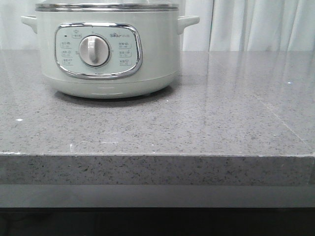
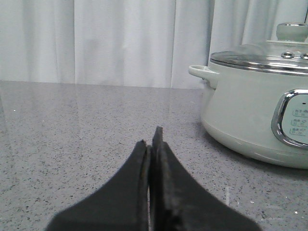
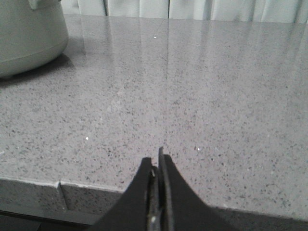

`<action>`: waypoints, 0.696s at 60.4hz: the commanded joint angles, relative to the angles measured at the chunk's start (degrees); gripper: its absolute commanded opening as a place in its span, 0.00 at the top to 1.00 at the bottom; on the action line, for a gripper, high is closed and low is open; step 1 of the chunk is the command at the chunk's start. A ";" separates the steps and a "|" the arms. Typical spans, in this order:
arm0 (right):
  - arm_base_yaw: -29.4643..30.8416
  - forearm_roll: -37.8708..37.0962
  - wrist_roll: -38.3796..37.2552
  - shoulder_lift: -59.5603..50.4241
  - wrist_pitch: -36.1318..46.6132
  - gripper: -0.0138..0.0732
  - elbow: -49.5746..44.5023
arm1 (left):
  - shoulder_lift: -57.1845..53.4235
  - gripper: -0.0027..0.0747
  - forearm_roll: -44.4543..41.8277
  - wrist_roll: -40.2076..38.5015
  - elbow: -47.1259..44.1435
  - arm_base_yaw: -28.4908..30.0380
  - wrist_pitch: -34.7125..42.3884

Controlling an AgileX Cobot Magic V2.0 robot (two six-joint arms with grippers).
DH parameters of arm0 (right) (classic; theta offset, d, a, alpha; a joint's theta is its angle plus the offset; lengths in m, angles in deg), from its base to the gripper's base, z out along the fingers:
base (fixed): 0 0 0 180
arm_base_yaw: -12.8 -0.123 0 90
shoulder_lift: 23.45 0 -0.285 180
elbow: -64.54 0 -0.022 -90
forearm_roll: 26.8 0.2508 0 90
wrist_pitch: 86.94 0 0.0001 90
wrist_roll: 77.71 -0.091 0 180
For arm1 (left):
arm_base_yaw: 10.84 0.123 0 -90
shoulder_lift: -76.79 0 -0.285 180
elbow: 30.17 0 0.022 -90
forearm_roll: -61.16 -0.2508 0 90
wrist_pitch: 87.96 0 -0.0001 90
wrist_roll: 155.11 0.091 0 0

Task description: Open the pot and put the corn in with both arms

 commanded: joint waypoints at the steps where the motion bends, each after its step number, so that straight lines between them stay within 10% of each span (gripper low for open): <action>1: 0.33 0.40 0.50 -1.80 8.14 0.92 -1.12 | -1.13 0.99 0.64 -0.16 -0.23 0.08 4.56; 42: 0.28 0.09 -0.94 -1.73 16.54 0.92 -2.72 | -1.03 0.99 0.64 -0.16 -0.23 0.08 4.56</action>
